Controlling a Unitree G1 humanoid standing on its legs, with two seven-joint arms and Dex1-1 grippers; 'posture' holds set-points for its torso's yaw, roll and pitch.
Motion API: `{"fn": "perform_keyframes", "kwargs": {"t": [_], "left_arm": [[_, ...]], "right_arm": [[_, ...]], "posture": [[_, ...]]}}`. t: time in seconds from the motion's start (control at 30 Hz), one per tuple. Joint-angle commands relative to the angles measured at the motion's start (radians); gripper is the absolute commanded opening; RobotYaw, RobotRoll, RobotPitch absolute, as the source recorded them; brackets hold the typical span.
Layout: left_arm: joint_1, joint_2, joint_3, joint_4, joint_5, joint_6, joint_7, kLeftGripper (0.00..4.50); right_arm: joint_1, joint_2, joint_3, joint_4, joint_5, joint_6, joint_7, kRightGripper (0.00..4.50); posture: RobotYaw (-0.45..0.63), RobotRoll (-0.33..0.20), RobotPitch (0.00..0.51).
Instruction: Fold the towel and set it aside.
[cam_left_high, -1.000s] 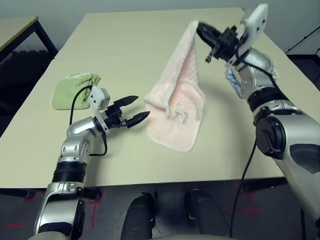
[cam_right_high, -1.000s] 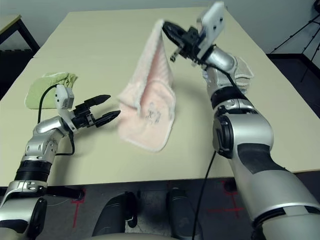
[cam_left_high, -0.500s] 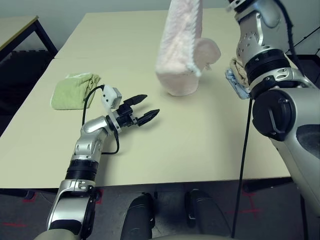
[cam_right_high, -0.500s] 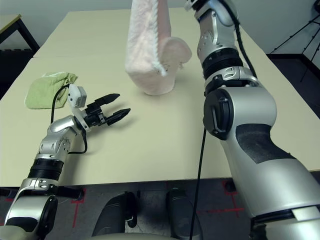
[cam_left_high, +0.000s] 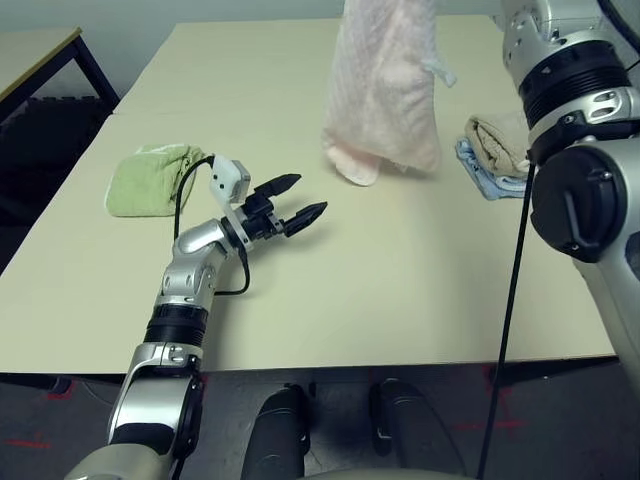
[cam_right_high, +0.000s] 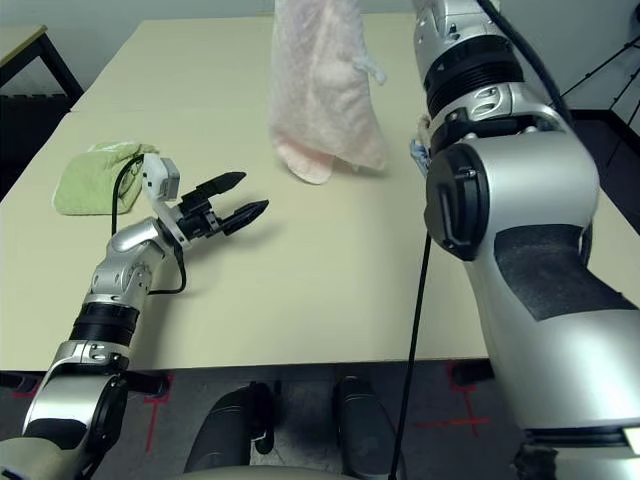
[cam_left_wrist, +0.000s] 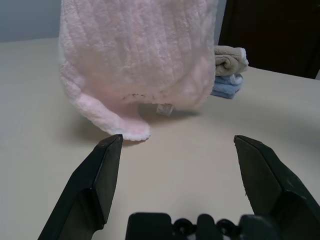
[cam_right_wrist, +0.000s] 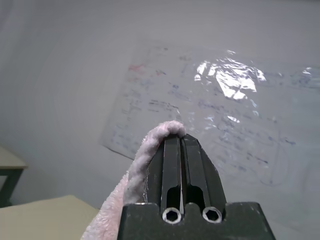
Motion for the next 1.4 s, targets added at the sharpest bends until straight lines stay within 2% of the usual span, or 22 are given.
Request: {"fn": "perform_keyframes", "kwargs": {"t": [0.03, 0.2, 0.37, 0.6, 0.87, 1.1, 1.23, 1.4], "left_arm": [[-0.007, -0.008, -0.01, 0.023, 0.021, -0.023, 0.008, 4.5], [-0.025, -0.028, -0.015, 0.061, 0.043, -0.059, 0.034, 4.5], [-0.034, -0.043, -0.014, 0.088, 0.057, -0.087, 0.045, 4.5], [-0.027, -0.067, -0.026, 0.088, 0.082, -0.11, 0.081, 4.5], [0.043, -0.098, -0.075, -0.028, 0.091, -0.061, 0.108, 4.5], [0.087, -0.115, -0.104, -0.098, 0.108, -0.023, 0.165, 4.5], [0.048, -0.174, -0.1, -0.028, 0.135, -0.001, 0.276, 4.5], [-0.022, -0.257, -0.052, 0.062, 0.087, 0.096, 0.366, 4.5]], "right_arm": [[-0.073, -0.026, 0.002, -0.005, -0.013, 0.012, -0.041, 0.04], [-0.142, 0.0, -0.043, -0.002, 0.04, 0.067, -0.069, 0.04], [-0.209, 0.008, -0.048, 0.02, 0.034, 0.087, -0.113, 0.04], [-0.143, 0.062, -0.048, 0.031, 0.045, 0.143, -0.076, 0.04], [-0.107, 0.153, -0.196, 0.055, 0.186, 0.329, -0.159, 0.04], [-0.113, 0.197, -0.229, 0.051, 0.212, 0.356, -0.201, 0.04], [-0.126, 0.198, -0.235, 0.05, 0.216, 0.353, -0.199, 0.04], [-0.131, 0.193, -0.239, 0.049, 0.212, 0.349, -0.2, 0.04]], "posture": [[-0.04, 0.0, 0.103], [-0.05, 0.0, 0.107], [-0.04, 0.0, 0.108], [-0.03, 0.0, 0.113], [-0.01, 0.0, 0.121], [0.03, 0.0, 0.123], [0.03, 0.0, 0.122], [0.01, 0.0, 0.121]]}}
